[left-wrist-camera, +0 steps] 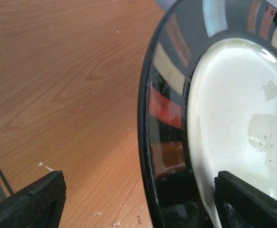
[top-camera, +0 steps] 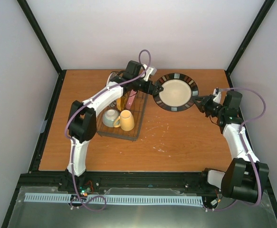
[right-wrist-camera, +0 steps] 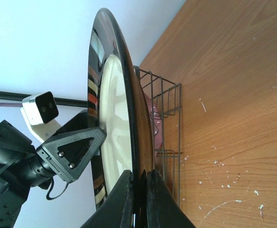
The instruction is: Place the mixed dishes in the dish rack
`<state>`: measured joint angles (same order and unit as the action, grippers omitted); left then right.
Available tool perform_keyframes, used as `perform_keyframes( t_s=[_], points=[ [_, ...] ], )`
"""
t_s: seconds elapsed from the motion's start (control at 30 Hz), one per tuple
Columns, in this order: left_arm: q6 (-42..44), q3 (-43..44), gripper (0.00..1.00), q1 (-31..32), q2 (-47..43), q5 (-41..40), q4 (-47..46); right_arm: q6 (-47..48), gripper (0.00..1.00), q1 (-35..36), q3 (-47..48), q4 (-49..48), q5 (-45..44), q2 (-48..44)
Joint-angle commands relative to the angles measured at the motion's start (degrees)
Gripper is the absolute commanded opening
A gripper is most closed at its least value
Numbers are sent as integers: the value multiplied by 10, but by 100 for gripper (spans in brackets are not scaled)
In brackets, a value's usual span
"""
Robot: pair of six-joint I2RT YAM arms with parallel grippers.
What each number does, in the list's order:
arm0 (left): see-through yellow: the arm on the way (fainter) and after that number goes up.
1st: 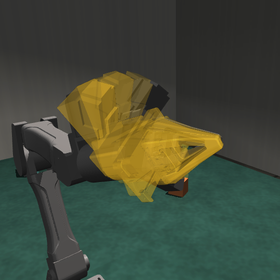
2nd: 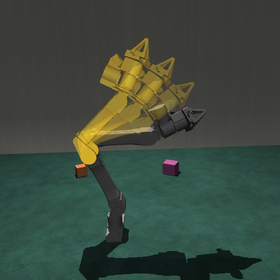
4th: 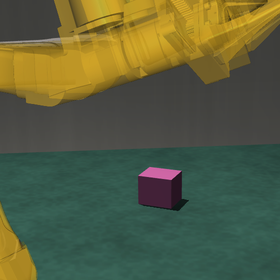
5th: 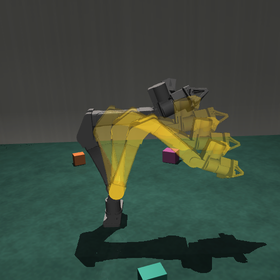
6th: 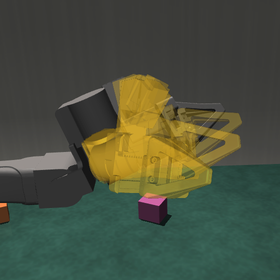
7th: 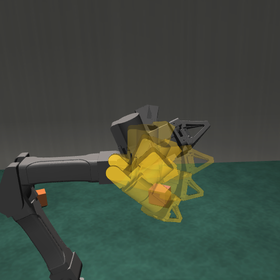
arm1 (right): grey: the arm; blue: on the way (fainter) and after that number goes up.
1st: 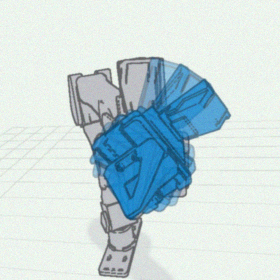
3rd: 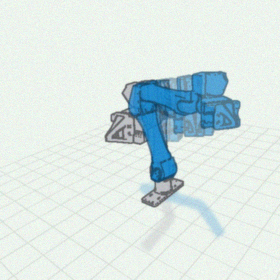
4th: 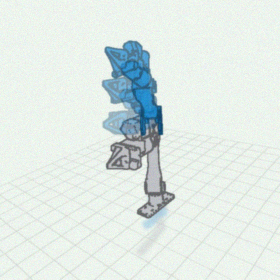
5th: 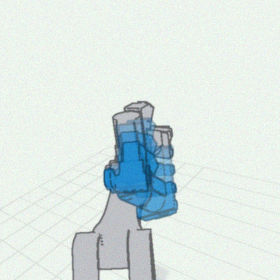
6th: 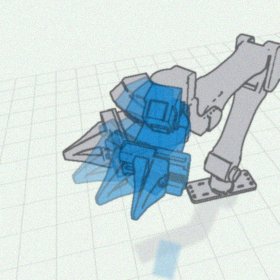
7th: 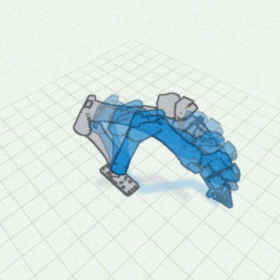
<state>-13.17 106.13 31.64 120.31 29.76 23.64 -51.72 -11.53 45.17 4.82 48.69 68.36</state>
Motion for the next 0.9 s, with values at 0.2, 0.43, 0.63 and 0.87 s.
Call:
perform_keyframes(
  t_s=[0.2, 0.43, 0.63, 0.87],
  points=[
    [-88, 14, 39, 3, 24, 187, -103, -46, 3, -2, 32, -104, 69, -26],
    [-156, 7, 1, 3, 12, 270, -169, -38, 3, -2, 31, -109, 71, -17],
    [-67, 54, 1, 3, -56, 80, -7, 1, 17, -2, 40, -66, 52, -16],
    [-6, 94, 1, 3, -127, -154, 116, 105, 60, -2, 80, 70, -20, -24]
  ],
)
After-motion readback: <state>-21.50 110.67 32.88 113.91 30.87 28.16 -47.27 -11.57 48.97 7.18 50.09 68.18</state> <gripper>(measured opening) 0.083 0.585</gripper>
